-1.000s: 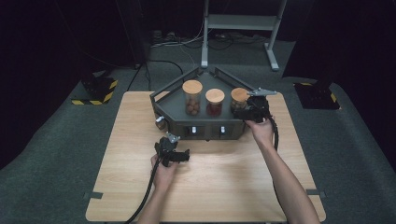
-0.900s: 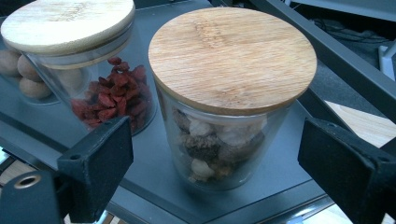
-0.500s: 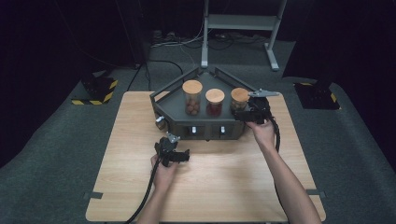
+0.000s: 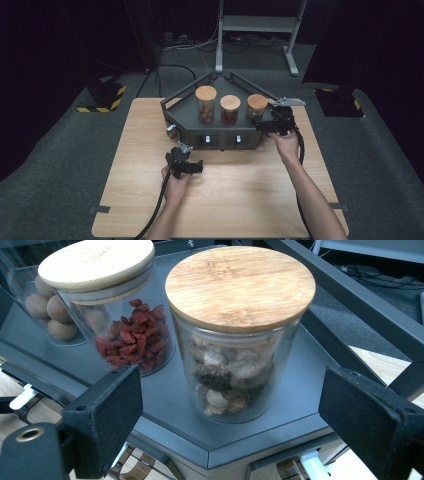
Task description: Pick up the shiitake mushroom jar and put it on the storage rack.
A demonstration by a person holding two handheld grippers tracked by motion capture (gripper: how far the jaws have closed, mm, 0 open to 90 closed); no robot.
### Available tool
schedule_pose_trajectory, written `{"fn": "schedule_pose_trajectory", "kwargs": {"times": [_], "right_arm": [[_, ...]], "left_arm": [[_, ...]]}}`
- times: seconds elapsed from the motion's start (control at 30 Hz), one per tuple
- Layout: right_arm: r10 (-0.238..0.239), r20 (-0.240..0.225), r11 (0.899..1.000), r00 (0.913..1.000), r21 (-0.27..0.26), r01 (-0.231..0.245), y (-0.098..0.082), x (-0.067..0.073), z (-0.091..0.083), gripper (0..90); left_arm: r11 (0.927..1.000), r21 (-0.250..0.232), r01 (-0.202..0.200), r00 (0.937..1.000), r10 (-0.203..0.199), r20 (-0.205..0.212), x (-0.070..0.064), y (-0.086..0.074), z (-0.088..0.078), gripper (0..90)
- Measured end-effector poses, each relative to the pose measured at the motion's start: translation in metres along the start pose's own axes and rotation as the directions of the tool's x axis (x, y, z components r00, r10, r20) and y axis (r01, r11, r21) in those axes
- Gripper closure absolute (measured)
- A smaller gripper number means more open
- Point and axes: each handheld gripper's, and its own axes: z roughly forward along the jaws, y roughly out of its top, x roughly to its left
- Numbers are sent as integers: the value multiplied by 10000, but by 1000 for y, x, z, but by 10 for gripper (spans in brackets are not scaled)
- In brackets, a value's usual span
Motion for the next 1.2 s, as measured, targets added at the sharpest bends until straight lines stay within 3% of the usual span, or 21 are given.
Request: {"fn": "schedule_pose_trajectory", "kwargs": {"times": [1.2], "right_arm": [[399, -464, 9960, 9981, -778, -435, -21, -20, -31, 102]], "left_arm": [[10000, 0, -1, 10000, 1, -14, 0, 0, 0, 49]]}}
